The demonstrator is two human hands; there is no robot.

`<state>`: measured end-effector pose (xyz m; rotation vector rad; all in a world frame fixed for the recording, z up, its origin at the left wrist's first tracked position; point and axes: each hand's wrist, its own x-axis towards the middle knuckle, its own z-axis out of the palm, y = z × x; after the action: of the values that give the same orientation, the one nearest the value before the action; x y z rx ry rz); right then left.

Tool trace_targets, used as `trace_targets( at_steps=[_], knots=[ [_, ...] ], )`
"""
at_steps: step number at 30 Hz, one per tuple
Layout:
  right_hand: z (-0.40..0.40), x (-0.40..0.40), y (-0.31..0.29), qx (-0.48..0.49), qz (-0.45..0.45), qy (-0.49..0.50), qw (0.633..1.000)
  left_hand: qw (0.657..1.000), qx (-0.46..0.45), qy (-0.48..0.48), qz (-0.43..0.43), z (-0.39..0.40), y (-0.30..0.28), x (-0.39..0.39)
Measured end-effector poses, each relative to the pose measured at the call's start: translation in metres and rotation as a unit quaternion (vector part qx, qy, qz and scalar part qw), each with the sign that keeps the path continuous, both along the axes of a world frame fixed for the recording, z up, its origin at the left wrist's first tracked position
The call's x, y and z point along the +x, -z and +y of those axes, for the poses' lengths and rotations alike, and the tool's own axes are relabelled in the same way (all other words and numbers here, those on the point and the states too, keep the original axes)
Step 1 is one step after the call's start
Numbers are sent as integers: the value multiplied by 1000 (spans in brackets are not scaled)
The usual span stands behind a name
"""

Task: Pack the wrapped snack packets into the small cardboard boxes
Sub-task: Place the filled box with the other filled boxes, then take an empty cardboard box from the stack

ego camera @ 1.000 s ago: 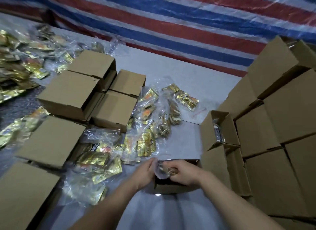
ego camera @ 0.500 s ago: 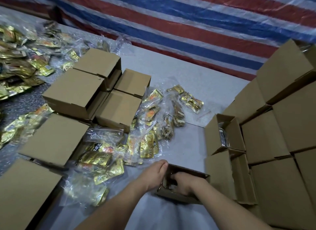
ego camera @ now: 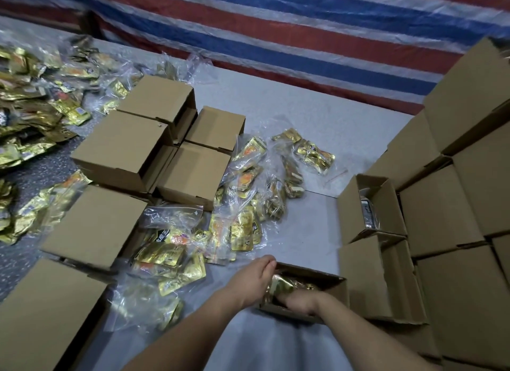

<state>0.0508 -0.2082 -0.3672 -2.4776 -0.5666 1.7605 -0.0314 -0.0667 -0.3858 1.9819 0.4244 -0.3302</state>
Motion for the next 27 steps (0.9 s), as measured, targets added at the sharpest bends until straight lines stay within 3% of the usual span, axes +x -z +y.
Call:
trace_targets(
  at_steps=[5,10,14,18,22,27],
  knots=[
    [-2,17,-9,58,-76,27,995,1000,4,3,6,5,-2,3],
    [-4,21,-14,27,-41,10,999,1000,11,8,15,3,-8,2],
    [-6,27,-31,57,-15,-31,998,999,16,15,25,7,-17,10],
    [-8,56,-65,161,11,114,980,994,105,-8,-28,29,-41,61],
    [-8,105,-87,269,-82,296,913,980,187,0,-71,45,-67,141],
    [-12,137,-71,265,-115,377,880,978,202,-58,4,49,-66,238]
  ],
)
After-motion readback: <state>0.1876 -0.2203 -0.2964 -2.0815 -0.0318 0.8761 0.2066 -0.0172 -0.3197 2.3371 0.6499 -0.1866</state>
